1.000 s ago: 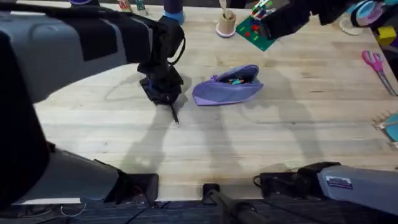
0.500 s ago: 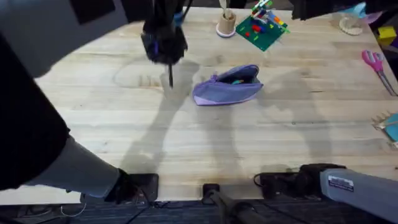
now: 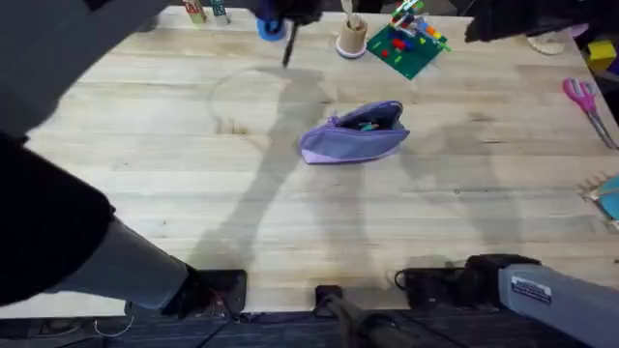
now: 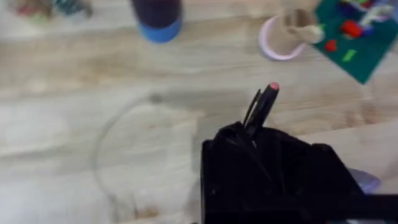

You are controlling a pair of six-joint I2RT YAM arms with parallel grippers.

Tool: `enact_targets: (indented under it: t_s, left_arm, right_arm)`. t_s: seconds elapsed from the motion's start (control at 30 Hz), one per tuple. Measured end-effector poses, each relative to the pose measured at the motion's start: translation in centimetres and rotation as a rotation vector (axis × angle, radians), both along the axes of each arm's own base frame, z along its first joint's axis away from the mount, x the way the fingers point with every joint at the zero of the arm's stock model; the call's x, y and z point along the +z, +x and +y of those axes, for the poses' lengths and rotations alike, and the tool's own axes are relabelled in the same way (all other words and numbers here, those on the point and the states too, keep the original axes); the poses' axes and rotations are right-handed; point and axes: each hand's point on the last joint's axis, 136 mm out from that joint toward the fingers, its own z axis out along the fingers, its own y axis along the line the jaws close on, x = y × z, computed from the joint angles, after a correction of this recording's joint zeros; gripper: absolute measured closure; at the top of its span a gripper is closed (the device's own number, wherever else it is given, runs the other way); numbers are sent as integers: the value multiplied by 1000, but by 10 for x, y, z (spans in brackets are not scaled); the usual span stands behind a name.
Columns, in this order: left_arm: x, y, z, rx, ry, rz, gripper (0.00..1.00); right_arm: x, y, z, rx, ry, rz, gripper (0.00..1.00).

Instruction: Unzip the bag, pick up the pens from the table one at a time and place them inside, then zip the bag closed.

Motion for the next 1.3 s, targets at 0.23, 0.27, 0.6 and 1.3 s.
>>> enact_targets:
  t_s: [0.23, 0.27, 0.6, 1.3]
  left_arm:
    - [15, -12, -57, -278, -44, -60, 957]
    - [17, -15, -66, -329, -51, -67, 957]
    - [28, -58, -125, -755, -150, -95, 957]
    - [-30, -118, -189, -1170, -186, 16, 956]
  right_arm:
    - [19, -24, 0, 1, -1, -66, 5]
    - [21, -26, 0, 3, -3, -76, 5]
    - [33, -39, 0, 44, -38, -141, 5]
    - [34, -38, 0, 57, -49, -153, 5]
